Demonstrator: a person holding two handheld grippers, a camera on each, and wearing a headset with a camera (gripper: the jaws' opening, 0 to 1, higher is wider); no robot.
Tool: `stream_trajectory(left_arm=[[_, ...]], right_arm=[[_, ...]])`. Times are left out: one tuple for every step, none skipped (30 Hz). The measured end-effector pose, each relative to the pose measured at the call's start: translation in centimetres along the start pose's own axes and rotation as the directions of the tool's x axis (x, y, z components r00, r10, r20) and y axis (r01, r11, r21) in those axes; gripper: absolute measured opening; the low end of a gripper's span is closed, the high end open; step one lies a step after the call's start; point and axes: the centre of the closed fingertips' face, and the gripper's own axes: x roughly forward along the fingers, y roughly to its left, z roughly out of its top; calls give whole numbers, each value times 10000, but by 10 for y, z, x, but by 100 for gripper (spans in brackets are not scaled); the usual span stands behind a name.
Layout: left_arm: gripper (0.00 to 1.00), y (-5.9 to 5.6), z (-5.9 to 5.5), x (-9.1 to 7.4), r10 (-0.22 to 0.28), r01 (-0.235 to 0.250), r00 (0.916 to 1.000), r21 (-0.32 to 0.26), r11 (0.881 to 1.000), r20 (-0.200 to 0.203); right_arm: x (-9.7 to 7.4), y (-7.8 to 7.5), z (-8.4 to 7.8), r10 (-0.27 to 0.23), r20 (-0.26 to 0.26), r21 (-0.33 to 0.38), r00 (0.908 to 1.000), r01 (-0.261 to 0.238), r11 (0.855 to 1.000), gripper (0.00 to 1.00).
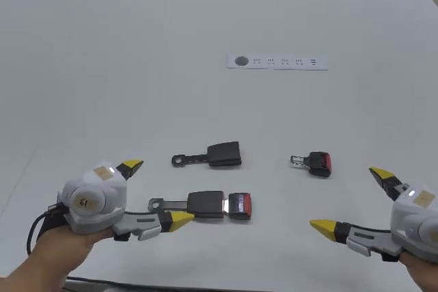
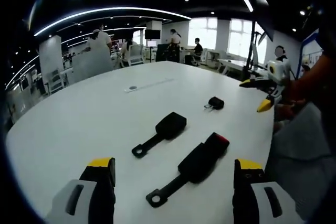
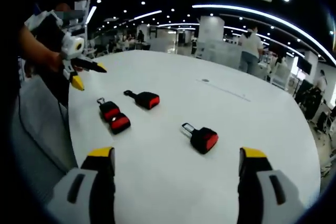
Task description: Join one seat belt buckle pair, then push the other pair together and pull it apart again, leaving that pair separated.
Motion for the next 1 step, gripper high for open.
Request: stream_trajectory(left_arm=[[96, -2, -4, -1, 27, -27, 10000, -57, 10000, -63]], right_arm=[[-1, 1, -2, -14, -13, 61, 10000, 14, 10000, 100]])
